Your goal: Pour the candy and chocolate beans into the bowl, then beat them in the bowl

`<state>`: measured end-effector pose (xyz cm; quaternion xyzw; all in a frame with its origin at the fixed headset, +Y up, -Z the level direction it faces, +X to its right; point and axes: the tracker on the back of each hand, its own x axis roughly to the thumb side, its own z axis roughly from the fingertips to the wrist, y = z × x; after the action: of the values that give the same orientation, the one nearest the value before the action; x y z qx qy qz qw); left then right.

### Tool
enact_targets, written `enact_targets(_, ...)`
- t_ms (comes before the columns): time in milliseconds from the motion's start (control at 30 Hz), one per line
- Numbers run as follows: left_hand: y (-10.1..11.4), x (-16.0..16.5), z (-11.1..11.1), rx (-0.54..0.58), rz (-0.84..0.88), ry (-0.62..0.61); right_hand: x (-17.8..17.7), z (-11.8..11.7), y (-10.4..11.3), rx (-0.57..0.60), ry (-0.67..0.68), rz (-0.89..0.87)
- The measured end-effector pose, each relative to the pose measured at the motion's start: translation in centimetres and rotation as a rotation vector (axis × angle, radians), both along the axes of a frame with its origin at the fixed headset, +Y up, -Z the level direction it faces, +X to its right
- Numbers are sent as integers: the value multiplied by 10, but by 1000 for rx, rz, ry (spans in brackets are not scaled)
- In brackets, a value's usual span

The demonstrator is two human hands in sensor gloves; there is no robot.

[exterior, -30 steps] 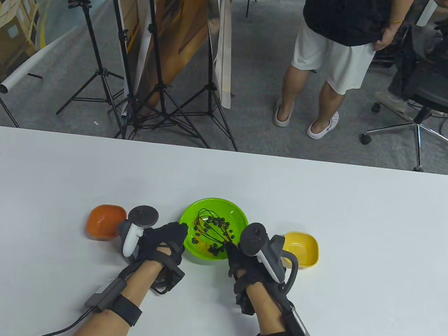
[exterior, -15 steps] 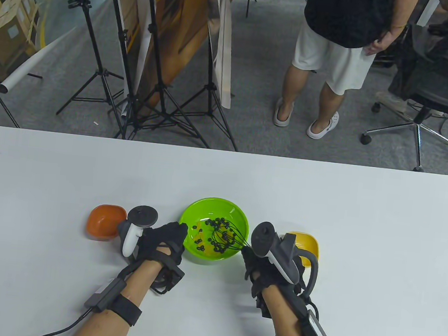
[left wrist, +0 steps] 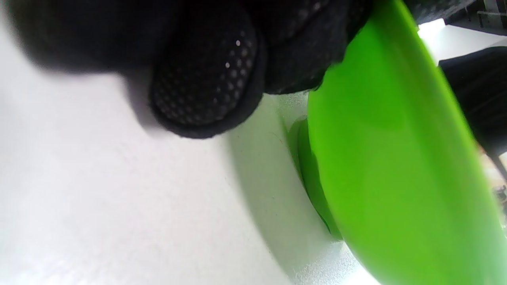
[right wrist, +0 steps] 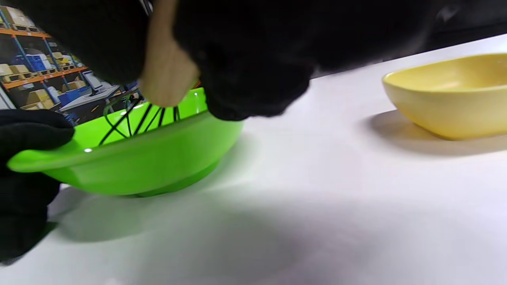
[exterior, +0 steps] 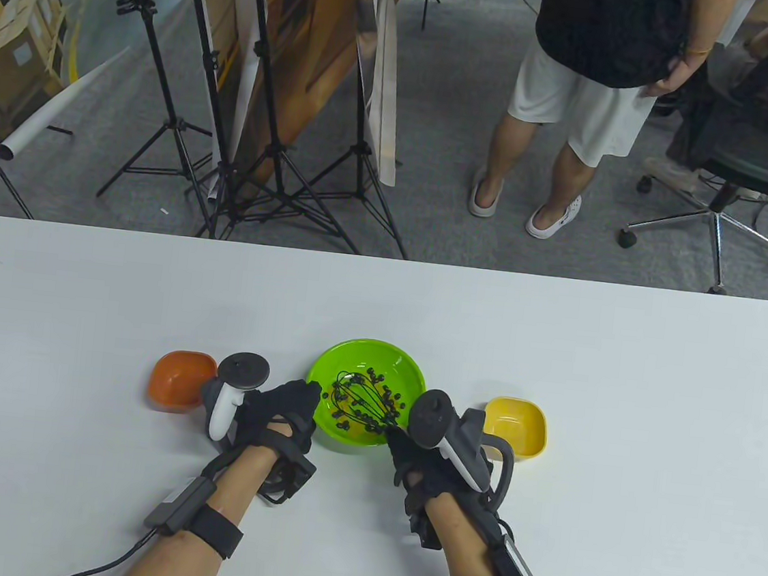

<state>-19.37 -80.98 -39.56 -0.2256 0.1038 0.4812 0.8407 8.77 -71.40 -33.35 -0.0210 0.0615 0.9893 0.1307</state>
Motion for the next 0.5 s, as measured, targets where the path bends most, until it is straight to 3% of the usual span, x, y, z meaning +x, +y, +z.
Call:
enact_targets(267,0,0,-1,3,-5,-4,16,4,28,42,-46,139)
enact_targets(500,0,0,0,4,-4,-5,17,-9,7,53,-133,86)
